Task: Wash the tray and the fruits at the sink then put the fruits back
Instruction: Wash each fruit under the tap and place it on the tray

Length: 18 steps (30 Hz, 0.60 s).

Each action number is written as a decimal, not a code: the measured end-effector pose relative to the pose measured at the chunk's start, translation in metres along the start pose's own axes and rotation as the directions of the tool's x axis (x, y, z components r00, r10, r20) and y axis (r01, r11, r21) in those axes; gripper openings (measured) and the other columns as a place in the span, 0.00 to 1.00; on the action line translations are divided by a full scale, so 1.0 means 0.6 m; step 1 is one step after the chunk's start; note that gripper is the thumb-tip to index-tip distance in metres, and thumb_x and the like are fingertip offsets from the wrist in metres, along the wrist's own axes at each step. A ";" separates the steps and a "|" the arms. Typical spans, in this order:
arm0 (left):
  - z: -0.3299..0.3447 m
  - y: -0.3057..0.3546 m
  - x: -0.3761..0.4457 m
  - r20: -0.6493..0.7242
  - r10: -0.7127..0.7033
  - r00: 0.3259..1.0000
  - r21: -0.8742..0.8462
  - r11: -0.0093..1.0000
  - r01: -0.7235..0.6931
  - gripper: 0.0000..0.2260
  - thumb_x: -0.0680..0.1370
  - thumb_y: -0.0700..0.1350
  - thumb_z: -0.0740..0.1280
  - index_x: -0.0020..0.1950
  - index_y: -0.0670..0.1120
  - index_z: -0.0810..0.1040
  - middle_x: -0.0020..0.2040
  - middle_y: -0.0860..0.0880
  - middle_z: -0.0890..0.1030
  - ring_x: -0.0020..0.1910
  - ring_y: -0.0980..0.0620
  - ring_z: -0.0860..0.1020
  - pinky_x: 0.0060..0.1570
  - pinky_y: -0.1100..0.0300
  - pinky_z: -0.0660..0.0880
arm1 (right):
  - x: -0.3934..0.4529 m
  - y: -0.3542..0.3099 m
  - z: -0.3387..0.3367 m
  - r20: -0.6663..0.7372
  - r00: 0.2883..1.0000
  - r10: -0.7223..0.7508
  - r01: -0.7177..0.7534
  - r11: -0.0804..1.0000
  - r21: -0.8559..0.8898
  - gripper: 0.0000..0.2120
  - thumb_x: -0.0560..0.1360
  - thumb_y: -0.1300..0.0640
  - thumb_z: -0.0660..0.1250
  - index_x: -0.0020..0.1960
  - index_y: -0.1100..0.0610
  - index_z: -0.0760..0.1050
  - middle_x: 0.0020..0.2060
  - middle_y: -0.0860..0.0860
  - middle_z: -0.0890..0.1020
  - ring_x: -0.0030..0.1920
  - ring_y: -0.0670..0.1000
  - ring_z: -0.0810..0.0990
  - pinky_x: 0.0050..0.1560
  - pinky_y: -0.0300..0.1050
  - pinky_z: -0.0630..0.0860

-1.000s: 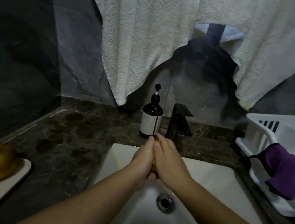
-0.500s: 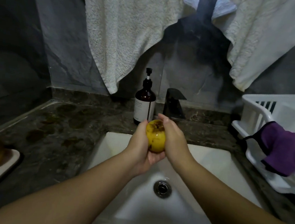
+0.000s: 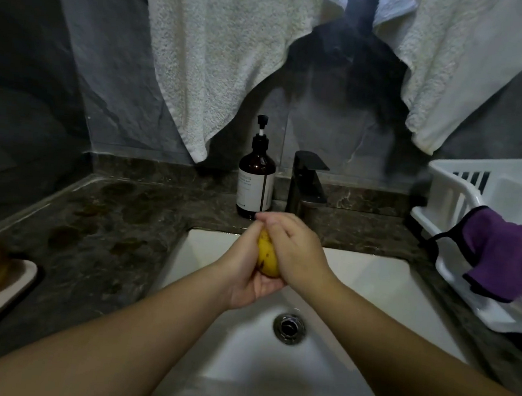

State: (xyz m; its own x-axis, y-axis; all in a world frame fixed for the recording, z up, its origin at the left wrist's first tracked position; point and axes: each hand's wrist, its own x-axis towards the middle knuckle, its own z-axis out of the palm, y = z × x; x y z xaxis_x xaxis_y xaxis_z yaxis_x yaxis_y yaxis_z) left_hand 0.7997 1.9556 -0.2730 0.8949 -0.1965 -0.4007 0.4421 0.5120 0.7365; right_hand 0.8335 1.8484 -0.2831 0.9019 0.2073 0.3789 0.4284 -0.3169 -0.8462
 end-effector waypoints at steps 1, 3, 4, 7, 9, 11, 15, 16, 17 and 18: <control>0.003 0.001 0.001 -0.029 0.025 0.999 0.023 0.999 -0.024 0.26 0.79 0.67 0.65 0.61 0.48 0.83 0.54 0.44 0.88 0.48 0.47 0.88 0.36 0.54 0.84 | 0.007 0.000 -0.003 0.005 0.999 0.054 -0.054 0.997 0.046 0.14 0.85 0.50 0.58 0.62 0.41 0.80 0.61 0.42 0.79 0.62 0.42 0.77 0.55 0.35 0.71; 0.005 0.002 0.002 -0.082 0.063 0.995 0.054 0.997 -0.059 0.27 0.80 0.69 0.62 0.66 0.50 0.81 0.58 0.43 0.86 0.53 0.45 0.87 0.38 0.52 0.84 | 0.007 0.009 -0.004 0.021 0.993 0.119 -0.120 0.993 0.017 0.17 0.86 0.49 0.55 0.71 0.43 0.74 0.69 0.47 0.75 0.66 0.45 0.73 0.60 0.40 0.70; 0.006 0.001 0.001 -0.084 0.059 0.995 0.044 0.997 -0.056 0.27 0.80 0.69 0.61 0.67 0.50 0.80 0.59 0.43 0.86 0.55 0.44 0.86 0.38 0.51 0.84 | 0.002 0.011 0.000 0.041 0.993 0.112 -0.109 0.992 -0.069 0.19 0.85 0.47 0.54 0.74 0.43 0.71 0.71 0.47 0.72 0.67 0.44 0.71 0.64 0.42 0.68; 0.012 -0.001 -0.006 -0.029 0.099 0.995 0.091 0.991 -0.096 0.22 0.84 0.63 0.59 0.70 0.52 0.79 0.60 0.46 0.86 0.59 0.47 0.84 0.40 0.52 0.84 | 0.001 0.004 0.003 0.026 0.999 -0.027 0.033 0.950 -0.311 0.24 0.81 0.40 0.52 0.72 0.43 0.73 0.69 0.45 0.73 0.67 0.46 0.71 0.66 0.48 0.69; 0.016 -0.002 -0.002 -0.029 0.148 0.989 0.129 0.981 -0.144 0.21 0.83 0.62 0.62 0.72 0.54 0.77 0.64 0.45 0.84 0.61 0.45 0.83 0.42 0.51 0.84 | 0.014 0.003 -0.008 -0.069 0.997 0.037 -0.048 0.984 -0.174 0.19 0.82 0.42 0.55 0.68 0.43 0.77 0.64 0.47 0.77 0.62 0.48 0.75 0.60 0.49 0.72; 0.016 -0.003 -0.003 -0.030 0.122 0.992 0.154 0.981 -0.116 0.24 0.81 0.65 0.65 0.73 0.55 0.75 0.65 0.43 0.82 0.61 0.42 0.83 0.47 0.47 0.85 | 0.018 0.010 -0.014 -0.076 0.984 0.159 -0.153 0.985 0.074 0.13 0.83 0.46 0.58 0.62 0.41 0.79 0.57 0.44 0.81 0.59 0.48 0.78 0.56 0.47 0.74; 0.019 -0.008 -0.006 -0.051 0.012 0.999 0.153 0.988 -0.004 0.28 0.78 0.70 0.65 0.68 0.52 0.79 0.62 0.42 0.84 0.57 0.42 0.85 0.41 0.49 0.85 | 0.006 0.009 -0.009 -0.014 0.991 0.130 -0.129 0.990 0.051 0.14 0.81 0.44 0.59 0.59 0.40 0.81 0.53 0.37 0.80 0.57 0.40 0.78 0.56 0.40 0.73; 0.020 -0.007 -0.005 -0.089 0.037 0.995 0.143 0.989 -0.024 0.26 0.79 0.69 0.64 0.67 0.53 0.79 0.62 0.43 0.84 0.57 0.43 0.85 0.38 0.51 0.84 | 0.011 0.005 -0.010 -0.003 0.984 0.180 -0.178 0.977 0.120 0.12 0.82 0.45 0.59 0.58 0.39 0.81 0.54 0.38 0.81 0.58 0.43 0.78 0.58 0.43 0.74; 0.024 -0.007 -0.003 -0.136 0.089 0.987 0.127 0.989 -0.072 0.24 0.79 0.68 0.64 0.66 0.53 0.79 0.62 0.44 0.84 0.57 0.44 0.84 0.38 0.51 0.84 | 0.016 0.002 -0.009 0.013 0.974 0.224 -0.222 0.956 0.193 0.11 0.83 0.46 0.59 0.56 0.37 0.80 0.54 0.39 0.80 0.60 0.45 0.79 0.59 0.46 0.75; 0.017 -0.006 0.001 -0.158 0.125 0.980 0.098 0.989 -0.111 0.23 0.80 0.68 0.64 0.66 0.54 0.79 0.61 0.45 0.84 0.57 0.44 0.84 0.39 0.51 0.83 | 0.019 0.001 -0.005 0.011 0.962 0.272 -0.266 0.932 0.247 0.11 0.83 0.46 0.58 0.57 0.36 0.78 0.55 0.38 0.80 0.61 0.47 0.78 0.59 0.47 0.75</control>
State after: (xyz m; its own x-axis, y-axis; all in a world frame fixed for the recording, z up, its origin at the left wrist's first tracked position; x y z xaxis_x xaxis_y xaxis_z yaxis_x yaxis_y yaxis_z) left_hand 0.7991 1.9450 -0.2700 0.9224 0.0034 -0.3862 0.3443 0.4457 0.8263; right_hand 0.8441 1.8477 -0.2778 0.9837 0.1238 0.1302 0.1453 -0.1220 -0.9818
